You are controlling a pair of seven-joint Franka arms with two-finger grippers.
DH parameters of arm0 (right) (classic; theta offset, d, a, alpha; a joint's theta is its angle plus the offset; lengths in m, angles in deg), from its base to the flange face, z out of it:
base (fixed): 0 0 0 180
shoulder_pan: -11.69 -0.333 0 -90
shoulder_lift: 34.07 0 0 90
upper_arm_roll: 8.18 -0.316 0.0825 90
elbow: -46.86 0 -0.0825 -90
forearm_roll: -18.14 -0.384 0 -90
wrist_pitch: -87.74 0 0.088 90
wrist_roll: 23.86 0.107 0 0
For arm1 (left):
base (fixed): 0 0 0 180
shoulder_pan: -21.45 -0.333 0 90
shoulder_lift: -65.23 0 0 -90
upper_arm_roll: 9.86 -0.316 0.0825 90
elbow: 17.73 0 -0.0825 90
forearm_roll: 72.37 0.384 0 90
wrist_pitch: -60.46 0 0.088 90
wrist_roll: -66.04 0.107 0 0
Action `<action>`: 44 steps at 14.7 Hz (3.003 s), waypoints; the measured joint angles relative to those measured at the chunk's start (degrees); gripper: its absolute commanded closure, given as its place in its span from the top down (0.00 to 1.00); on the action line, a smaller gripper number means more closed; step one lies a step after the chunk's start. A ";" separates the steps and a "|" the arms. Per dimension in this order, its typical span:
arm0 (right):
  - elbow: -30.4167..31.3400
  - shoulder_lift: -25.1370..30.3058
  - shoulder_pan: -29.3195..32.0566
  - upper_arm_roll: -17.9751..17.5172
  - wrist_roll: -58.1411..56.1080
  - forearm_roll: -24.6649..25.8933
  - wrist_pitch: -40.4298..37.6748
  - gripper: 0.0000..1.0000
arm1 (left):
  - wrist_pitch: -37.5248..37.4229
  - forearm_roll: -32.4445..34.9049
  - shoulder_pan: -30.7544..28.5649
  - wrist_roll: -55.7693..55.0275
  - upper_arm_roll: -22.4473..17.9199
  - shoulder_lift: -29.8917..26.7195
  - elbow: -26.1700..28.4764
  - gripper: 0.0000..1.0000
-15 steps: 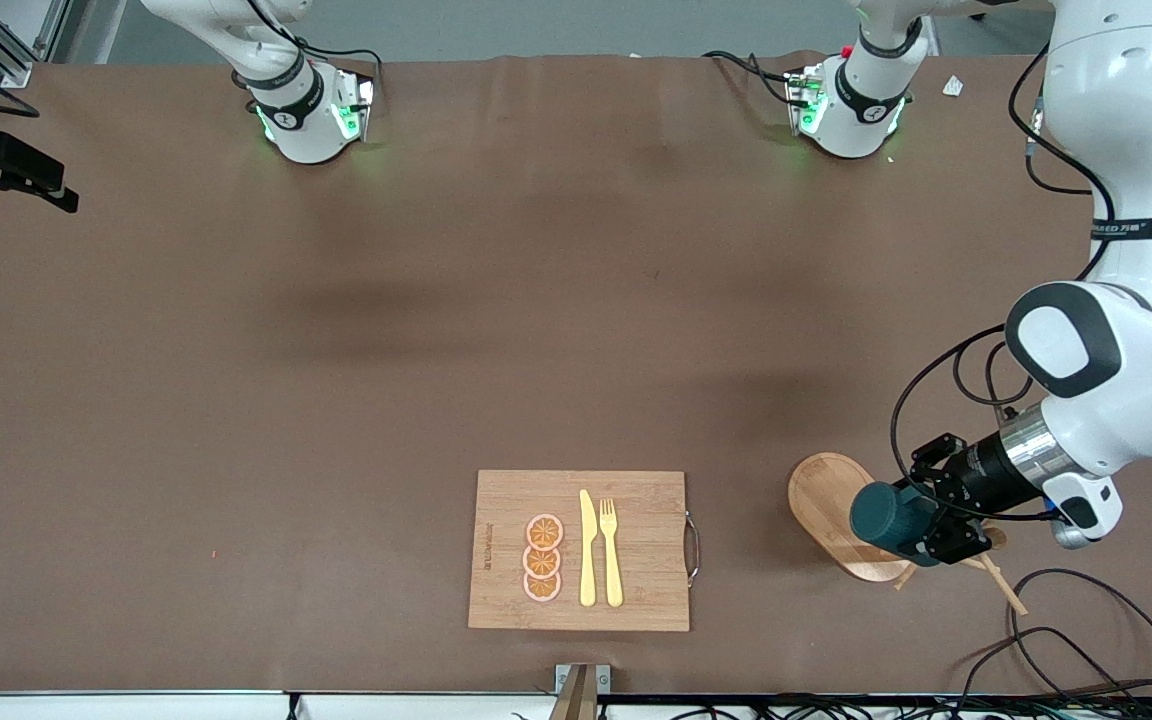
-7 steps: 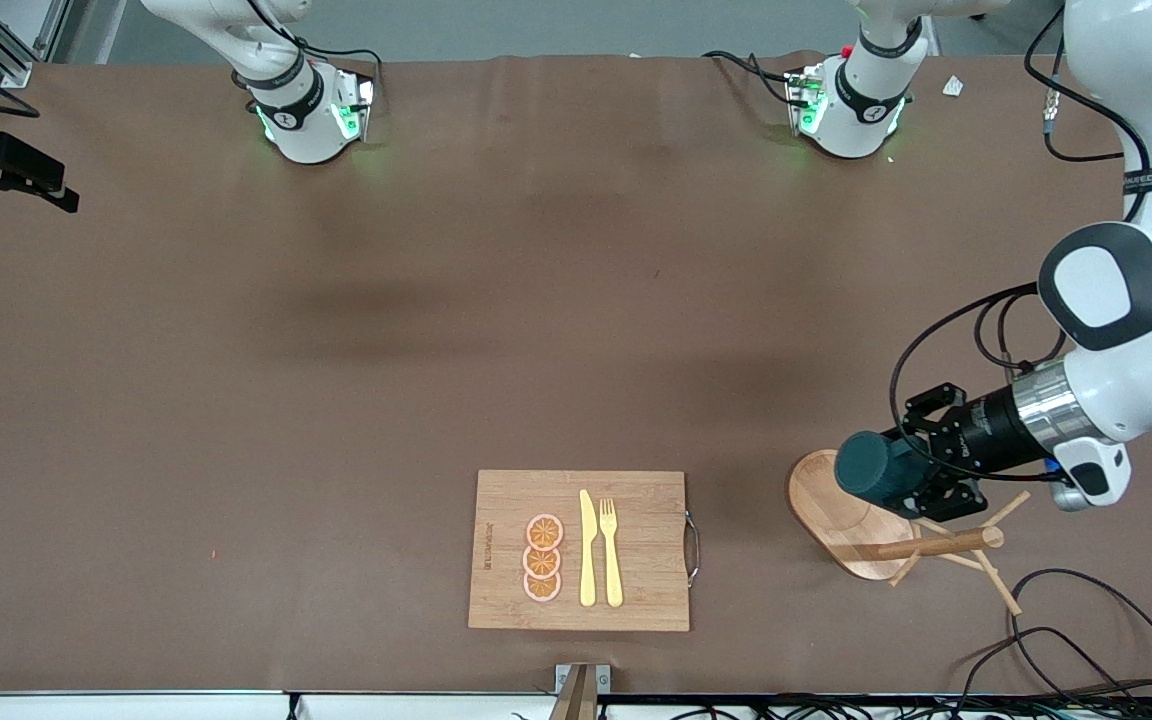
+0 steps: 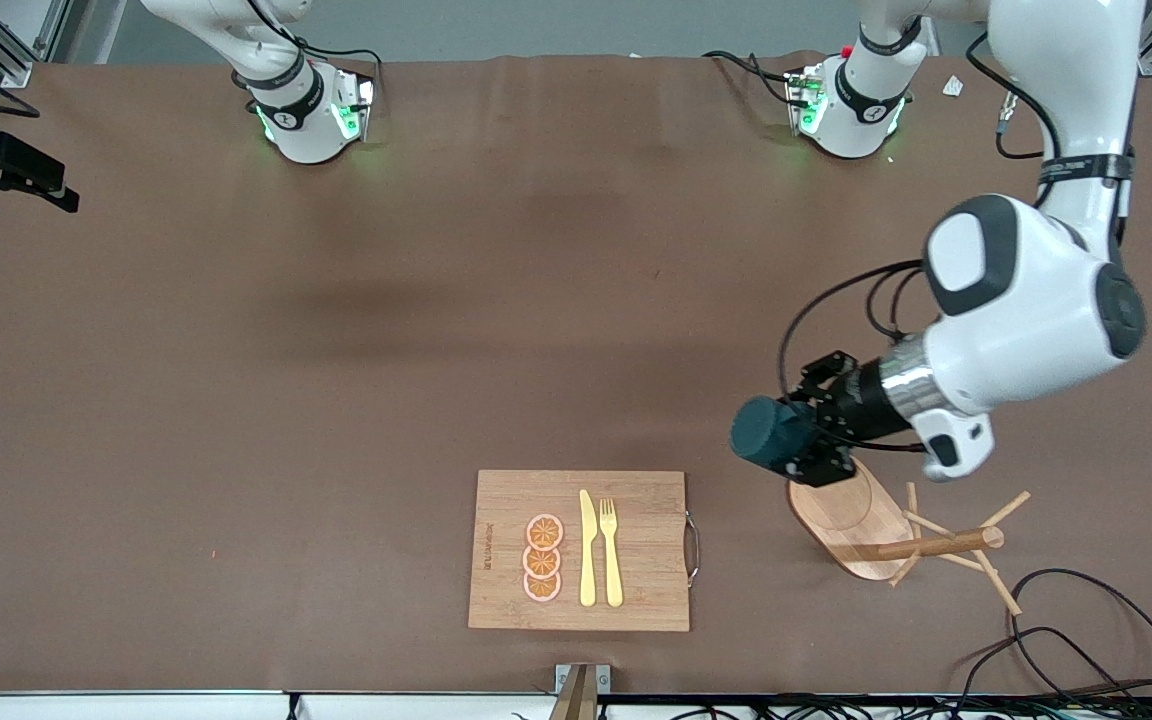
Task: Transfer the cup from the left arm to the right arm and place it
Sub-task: 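Lift the teal mug off the tree and carry it to mid-table, then hold the mug with the left gripper while the right gripper approaches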
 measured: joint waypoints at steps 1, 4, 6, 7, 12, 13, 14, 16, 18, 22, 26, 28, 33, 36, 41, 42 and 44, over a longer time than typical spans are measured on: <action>0.00 0.00 0.00 -0.01 0.00 0.00 0.00 1.00 | 0.78 2.54 2.20 -1.43 0.03 0.00 -0.01 0.84; 0.00 0.00 0.00 -0.02 0.00 0.00 -0.01 1.00 | 4.09 9.45 8.74 -5.05 -0.01 0.32 0.15 0.84; 0.00 0.00 0.00 -0.04 0.00 0.00 -0.02 1.00 | 5.51 14.94 12.52 -6.15 0.00 1.34 0.50 0.84; 0.00 0.00 0.00 -0.08 0.00 0.00 -0.02 1.00 | 6.33 17.96 14.37 -6.56 -0.01 2.18 0.62 0.84; 0.01 0.00 0.00 -0.25 0.00 0.00 -0.02 1.00 | 8.58 31.72 21.83 -9.13 -0.06 6.86 0.67 0.84; 0.01 0.00 -0.01 -0.27 0.00 0.00 -0.02 1.00 | 8.63 33.95 23.07 -9.32 -0.12 7.36 0.66 0.84; 0.01 0.00 0.00 -0.27 0.00 0.00 -0.02 1.00 | 8.63 36.75 24.16 -10.24 -0.14 7.67 0.66 0.84; -0.01 0.01 0.00 -0.27 0.00 0.00 0.00 1.00 | 8.58 43.20 25.93 -12.84 -0.15 8.10 0.73 0.84; -0.01 0.01 0.00 -0.22 0.00 0.00 -0.02 1.00 | 8.34 49.21 27.89 -14.99 -0.19 9.10 0.91 0.84; -0.03 0.01 0.05 0.05 0.00 0.00 -0.14 1.00 | 5.70 59.80 31.69 -17.96 -0.35 12.25 1.01 0.84; -0.65 0.02 0.25 0.16 0.00 0.00 -0.13 1.00 | -1.34 68.95 35.80 -22.92 -0.46 14.13 0.99 0.84; -0.64 -0.09 0.58 0.17 0.00 0.01 -0.16 1.00 | -3.31 72.30 37.69 -26.32 -0.49 14.69 1.00 0.83; -0.18 -2.73 1.39 0.17 -0.01 -0.06 -0.26 1.00 | -5.62 84.62 41.61 -38.63 -0.52 18.98 1.18 0.84; 0.05 -7.16 1.85 0.17 -0.03 -0.07 0.09 1.00 | -8.62 92.23 43.62 -45.51 -0.52 22.66 1.24 0.84; -0.90 -12.97 2.42 0.08 -0.08 0.01 0.87 1.00 | -10.67 103.58 45.09 -49.54 -0.52 27.74 1.32 0.83; -0.97 -13.13 2.18 -0.14 0.47 -0.08 0.87 1.00 | -10.95 104.89 45.26 -49.78 -0.53 28.64 1.28 0.83; -1.32 -13.09 0.73 -0.72 6.92 -0.74 0.60 1.00 | -11.03 108.18 45.63 -52.14 -0.53 30.03 1.25 0.84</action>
